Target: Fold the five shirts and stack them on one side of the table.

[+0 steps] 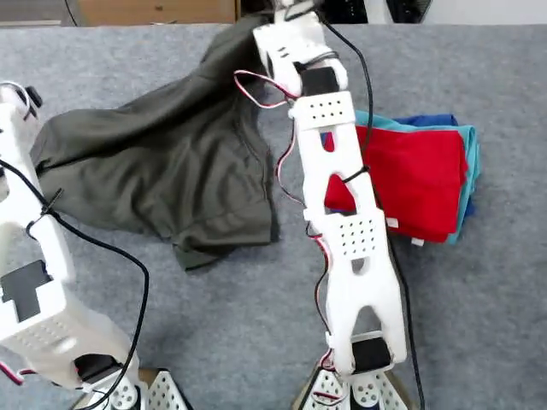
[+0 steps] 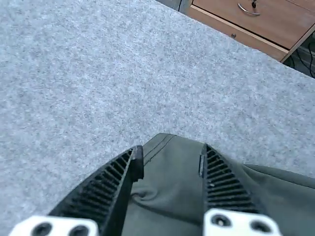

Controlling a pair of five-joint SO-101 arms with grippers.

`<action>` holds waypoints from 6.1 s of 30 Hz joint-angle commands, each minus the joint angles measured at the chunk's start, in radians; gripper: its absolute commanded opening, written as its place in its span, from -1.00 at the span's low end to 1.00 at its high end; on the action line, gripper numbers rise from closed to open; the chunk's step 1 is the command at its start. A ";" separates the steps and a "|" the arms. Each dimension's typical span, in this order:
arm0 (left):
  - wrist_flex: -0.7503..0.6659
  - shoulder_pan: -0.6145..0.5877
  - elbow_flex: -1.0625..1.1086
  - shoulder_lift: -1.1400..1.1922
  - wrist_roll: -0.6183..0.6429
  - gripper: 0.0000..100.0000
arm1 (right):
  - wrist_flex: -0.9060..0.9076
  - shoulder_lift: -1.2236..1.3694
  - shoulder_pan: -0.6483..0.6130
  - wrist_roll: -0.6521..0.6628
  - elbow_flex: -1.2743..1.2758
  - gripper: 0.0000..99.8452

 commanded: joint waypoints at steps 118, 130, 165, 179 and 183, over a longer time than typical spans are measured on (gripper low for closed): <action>0.985 0.305 -1.502 0.874 0.074 -0.96 | -0.080 0.262 0.018 -0.006 -0.202 -1.00; 0.987 0.201 -1.031 0.481 -0.112 -0.96 | -0.094 0.262 0.018 -0.006 -0.200 -1.00; 0.338 0.189 0.147 0.054 0.052 -0.68 | -0.094 0.262 0.019 -0.006 -0.200 -1.00; 0.272 0.118 0.132 0.056 -0.132 -0.66 | -0.094 0.262 0.019 -0.006 -0.200 -1.00; 0.253 0.137 0.143 0.077 -0.138 -0.66 | -0.094 0.262 0.019 -0.006 -0.200 -1.00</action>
